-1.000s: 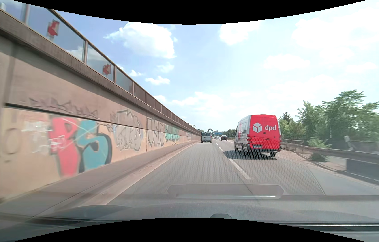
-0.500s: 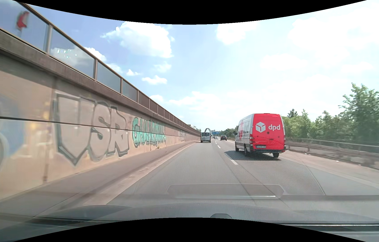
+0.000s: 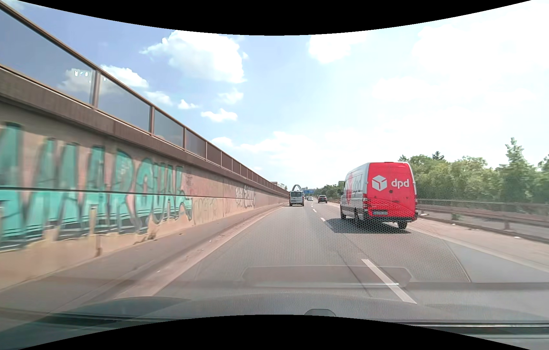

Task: Follow the waypoints while adhering to traffic rules and regulations

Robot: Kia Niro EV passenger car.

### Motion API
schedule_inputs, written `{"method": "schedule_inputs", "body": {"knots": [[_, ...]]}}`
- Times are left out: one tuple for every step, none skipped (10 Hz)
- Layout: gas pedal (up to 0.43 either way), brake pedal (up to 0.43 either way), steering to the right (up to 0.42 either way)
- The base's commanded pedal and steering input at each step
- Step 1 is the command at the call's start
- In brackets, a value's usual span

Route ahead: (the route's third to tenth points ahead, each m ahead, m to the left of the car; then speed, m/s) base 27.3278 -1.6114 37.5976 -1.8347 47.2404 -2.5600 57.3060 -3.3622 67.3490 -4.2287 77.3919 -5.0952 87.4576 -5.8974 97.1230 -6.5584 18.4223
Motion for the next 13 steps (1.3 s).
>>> {"method": "schedule_inputs", "body": {"knots": [[0.22,0.0,0.005],[0.22,0.0,0.004],[0.22,0.0,0.004],[0.22,0.0,0.003],[0.22,0.0,0.002],[0.209,0.0,0.002],[0.209,0.0,0.002],[0.209,0.0,0.002],[0.209,0.0,0.002],[0.209,0.0,0.003],[0.209,0.0,0.004],[0.209,0.0,0.003],[0.209,0.0,0.003]]}}
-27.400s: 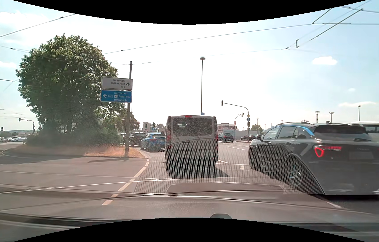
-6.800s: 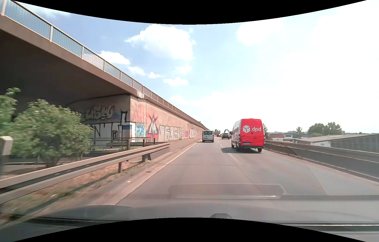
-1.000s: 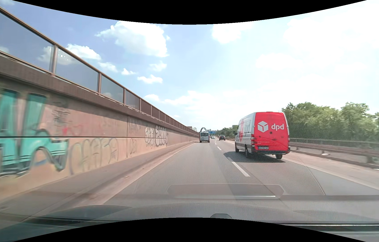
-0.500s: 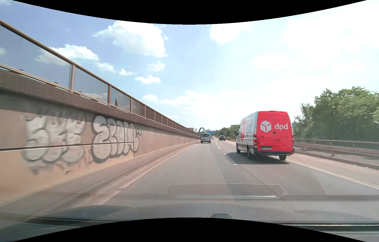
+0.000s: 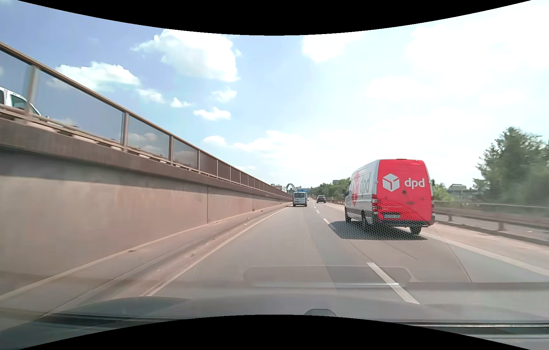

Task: Follow the waypoints while adhering to traffic rules and regulations

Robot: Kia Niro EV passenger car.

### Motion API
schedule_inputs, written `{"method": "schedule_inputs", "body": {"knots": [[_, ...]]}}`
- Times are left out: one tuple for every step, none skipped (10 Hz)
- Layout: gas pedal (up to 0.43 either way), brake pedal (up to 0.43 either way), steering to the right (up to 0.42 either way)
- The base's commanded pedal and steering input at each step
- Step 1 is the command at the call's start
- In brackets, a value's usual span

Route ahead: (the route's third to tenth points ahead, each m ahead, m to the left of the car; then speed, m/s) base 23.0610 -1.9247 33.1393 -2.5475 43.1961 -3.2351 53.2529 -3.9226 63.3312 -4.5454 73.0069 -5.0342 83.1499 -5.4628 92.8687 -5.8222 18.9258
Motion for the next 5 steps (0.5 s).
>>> {"method": "schedule_inputs", "body": {"knots": [[0.209,0.0,0.004],[0.209,0.0,0.006],[0.209,0.0,0.007],[0.209,0.0,0.007],[0.197,0.0,0.007]]}}
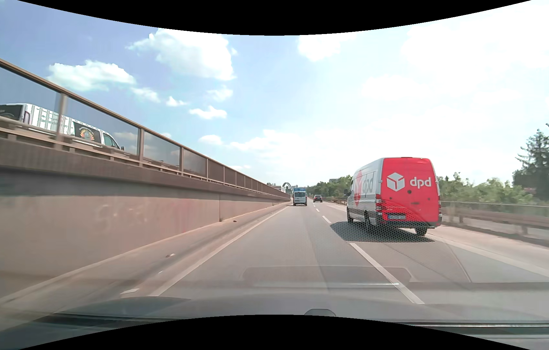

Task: Follow the waypoints while adhering to traffic rules and regulations

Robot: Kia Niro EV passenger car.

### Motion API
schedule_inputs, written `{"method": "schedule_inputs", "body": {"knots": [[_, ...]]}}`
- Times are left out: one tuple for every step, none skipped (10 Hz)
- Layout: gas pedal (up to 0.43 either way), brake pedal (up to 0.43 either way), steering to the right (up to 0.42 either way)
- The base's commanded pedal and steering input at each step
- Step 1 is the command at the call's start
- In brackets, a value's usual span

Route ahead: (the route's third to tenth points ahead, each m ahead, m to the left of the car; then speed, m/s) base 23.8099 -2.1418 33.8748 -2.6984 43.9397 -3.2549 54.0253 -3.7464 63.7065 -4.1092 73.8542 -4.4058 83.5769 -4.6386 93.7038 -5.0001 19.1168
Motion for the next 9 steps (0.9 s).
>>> {"method": "schedule_inputs", "body": {"knots": [[0.177,0.0,0.007],[0.177,0.0,0.006],[0.169,0.0,0.006],[0.157,0.0,0.006],[0.15,0.0,0.005],[0.15,0.0,0.005],[0.138,0.0,0.005],[0.138,0.0,0.004],[0.138,0.0,0.004]]}}
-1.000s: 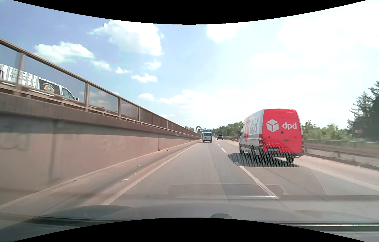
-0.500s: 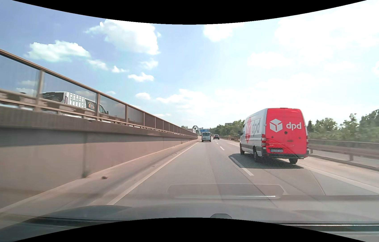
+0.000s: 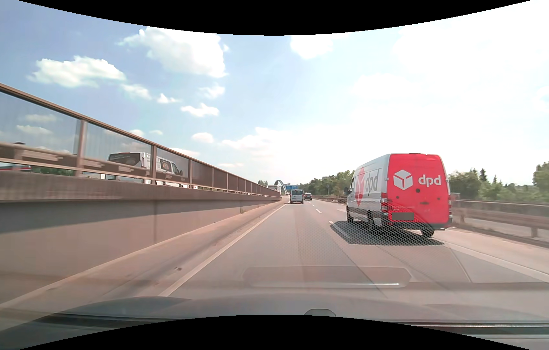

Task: Follow the waypoints while adhering to traffic rules and regulations

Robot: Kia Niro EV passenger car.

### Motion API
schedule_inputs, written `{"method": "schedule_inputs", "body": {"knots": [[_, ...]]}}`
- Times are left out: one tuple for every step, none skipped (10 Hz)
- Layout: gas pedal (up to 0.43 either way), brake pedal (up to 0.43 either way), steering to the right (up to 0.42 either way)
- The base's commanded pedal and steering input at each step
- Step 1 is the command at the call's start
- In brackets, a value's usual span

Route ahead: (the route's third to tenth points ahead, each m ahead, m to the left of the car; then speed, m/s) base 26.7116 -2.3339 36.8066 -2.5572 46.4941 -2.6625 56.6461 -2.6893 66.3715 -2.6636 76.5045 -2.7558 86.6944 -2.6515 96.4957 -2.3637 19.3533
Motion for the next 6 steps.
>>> {"method": "schedule_inputs", "body": {"knots": [[0.138,0.0,0.004],[0.13,0.0,0.001],[0.13,0.0,0.0],[0.13,0.0,0.0],[0.118,0.0,-0.001],[0.098,0.0,-0.001]]}}
